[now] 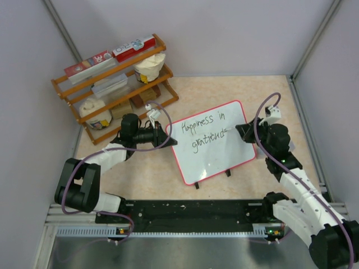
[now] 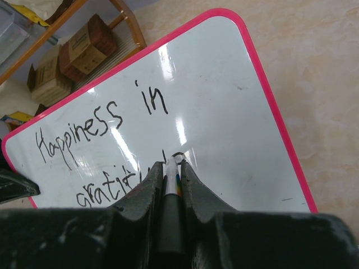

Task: Write a sentence on the whiteboard

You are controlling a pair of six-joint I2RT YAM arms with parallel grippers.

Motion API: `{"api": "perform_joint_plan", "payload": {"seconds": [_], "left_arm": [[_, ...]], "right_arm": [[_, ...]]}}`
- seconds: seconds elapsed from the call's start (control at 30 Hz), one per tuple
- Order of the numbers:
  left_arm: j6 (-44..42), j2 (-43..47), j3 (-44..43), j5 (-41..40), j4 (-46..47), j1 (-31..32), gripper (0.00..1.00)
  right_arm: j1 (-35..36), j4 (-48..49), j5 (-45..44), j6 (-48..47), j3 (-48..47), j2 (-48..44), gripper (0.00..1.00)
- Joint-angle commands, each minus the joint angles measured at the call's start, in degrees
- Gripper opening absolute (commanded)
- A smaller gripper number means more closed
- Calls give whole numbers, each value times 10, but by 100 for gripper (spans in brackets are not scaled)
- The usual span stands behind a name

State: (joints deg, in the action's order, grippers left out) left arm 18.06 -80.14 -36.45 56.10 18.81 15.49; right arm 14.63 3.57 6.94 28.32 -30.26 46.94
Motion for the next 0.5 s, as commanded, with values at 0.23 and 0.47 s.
{"api": "perform_joint_plan", "payload": {"seconds": [0.23, 0.47], "left_arm": [[-93, -16, 10, -27, -30, 15, 0], [-93, -12, 11, -28, -30, 15, 0]], "right_arm": [[5, -34, 12, -16, 13, -21, 0], [4, -59, 4, -20, 25, -35, 0]]}}
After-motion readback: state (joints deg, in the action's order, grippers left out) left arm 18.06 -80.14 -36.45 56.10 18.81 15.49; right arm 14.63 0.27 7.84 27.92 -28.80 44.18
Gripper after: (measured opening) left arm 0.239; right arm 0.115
